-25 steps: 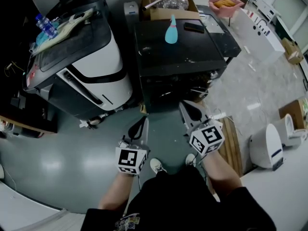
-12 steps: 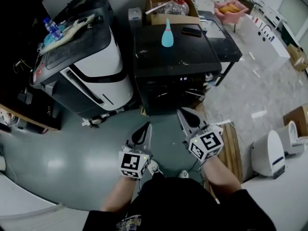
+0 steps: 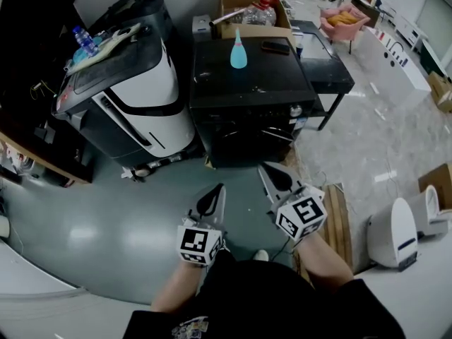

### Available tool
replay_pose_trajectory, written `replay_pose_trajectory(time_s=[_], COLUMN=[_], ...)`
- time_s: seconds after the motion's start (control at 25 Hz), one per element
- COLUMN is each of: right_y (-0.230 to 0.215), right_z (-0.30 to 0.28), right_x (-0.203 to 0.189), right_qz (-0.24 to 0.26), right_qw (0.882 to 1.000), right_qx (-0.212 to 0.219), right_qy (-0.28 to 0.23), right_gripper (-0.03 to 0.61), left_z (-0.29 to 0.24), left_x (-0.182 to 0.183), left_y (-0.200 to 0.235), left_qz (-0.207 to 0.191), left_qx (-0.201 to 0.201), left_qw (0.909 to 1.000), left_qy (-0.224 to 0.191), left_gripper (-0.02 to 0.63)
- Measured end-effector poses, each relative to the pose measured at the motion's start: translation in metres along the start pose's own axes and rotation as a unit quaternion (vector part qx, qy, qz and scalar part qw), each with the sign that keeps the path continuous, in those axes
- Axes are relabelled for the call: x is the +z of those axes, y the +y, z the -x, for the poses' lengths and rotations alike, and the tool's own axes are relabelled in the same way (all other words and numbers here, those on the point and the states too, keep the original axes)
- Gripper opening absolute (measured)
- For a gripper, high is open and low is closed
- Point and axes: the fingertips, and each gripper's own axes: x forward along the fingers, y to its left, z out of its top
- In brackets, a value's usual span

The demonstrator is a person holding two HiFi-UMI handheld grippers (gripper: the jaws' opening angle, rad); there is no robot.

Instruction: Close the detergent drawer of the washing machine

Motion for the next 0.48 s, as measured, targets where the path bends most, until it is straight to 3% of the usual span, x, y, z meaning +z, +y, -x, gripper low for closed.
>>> replay_pose_trajectory(time_s=[0.48], right_y=[0.015], right_z=[0.054], right_x=[-0.006], right_qz=[-0.002], right_qw=[1.0], right_qx=[0.029], right_qy=[-0.003], right_gripper=[-0.003], left_z=[0.027], left_x=[-0.008], left_y=[-0.056], left_qz=[-0.004], left_qx=[0.014], left_qw=[0.9999], left_qy=[0.005], left_gripper=[0.003])
